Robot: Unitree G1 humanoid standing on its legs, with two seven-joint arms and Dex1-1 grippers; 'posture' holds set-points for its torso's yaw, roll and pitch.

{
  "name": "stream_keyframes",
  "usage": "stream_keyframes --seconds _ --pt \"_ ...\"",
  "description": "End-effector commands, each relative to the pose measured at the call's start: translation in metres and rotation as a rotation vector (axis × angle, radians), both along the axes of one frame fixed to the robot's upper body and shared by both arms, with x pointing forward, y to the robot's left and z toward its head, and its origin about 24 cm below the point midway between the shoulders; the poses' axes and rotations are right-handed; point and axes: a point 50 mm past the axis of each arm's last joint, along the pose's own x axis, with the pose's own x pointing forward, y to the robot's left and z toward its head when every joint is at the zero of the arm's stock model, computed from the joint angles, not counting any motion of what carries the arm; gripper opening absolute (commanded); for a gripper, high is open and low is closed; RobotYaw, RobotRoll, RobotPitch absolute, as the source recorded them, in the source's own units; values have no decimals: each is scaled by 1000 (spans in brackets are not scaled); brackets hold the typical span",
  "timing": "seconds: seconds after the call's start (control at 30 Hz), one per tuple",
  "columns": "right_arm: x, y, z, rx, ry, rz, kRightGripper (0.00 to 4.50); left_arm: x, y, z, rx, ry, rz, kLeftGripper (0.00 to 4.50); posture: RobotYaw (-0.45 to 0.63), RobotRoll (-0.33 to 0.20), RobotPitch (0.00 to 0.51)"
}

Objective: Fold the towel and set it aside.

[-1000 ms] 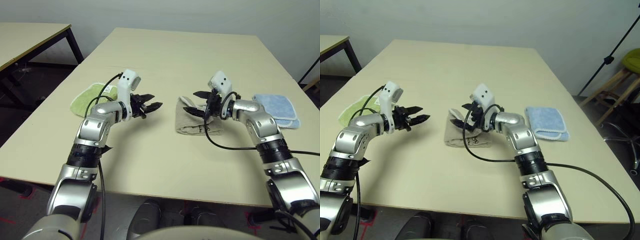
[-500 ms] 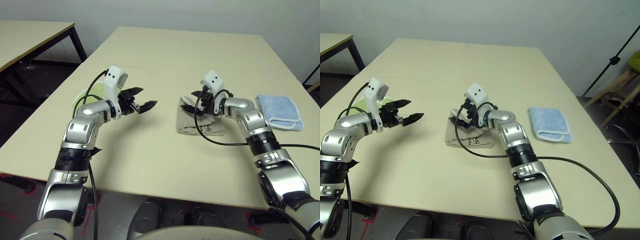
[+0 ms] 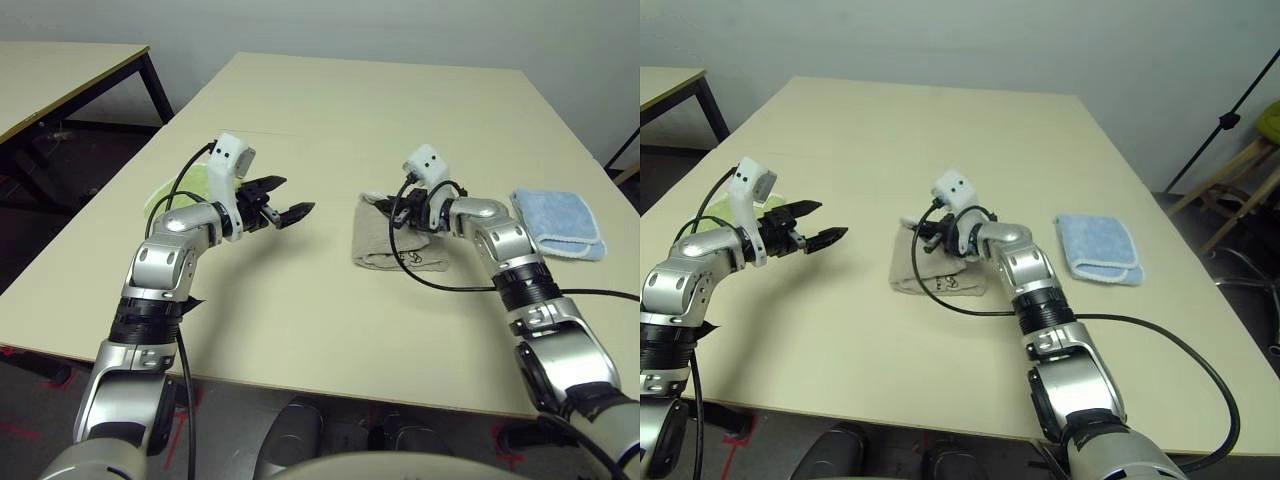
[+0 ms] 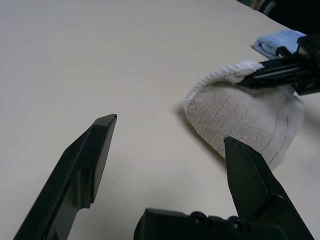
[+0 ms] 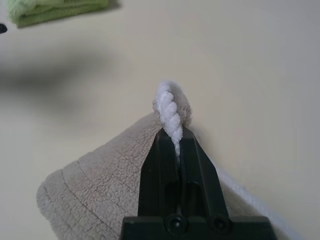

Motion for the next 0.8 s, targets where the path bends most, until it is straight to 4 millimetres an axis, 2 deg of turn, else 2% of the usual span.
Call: stream_keyframes --seconds 0.03,0.13,0.27,0.53,0.63,0.8 --pt "0 -25 15 73 27 -70 27 0 0 0 14 3 -9 4500 169 0 20" --pt "-1 -44 19 129 80 -147 27 1 0 0 15 5 -10 4500 163 0 19" --pt "-2 -62 8 161 174 -244 27 2 -3 -2 12 12 -23 4500 153 0 16" --pt "-5 -56 -20 188 303 -315 27 3 -9 -3 10 16 -42 4500 150 0 11" --pt "-4 -60 -25 171 323 -359 728 3 -9 -3 10 16 -42 4500 154 0 8" --pt "-4 -70 -32 119 323 -425 2528 3 -9 -3 8 14 -43 4500 158 0 7"
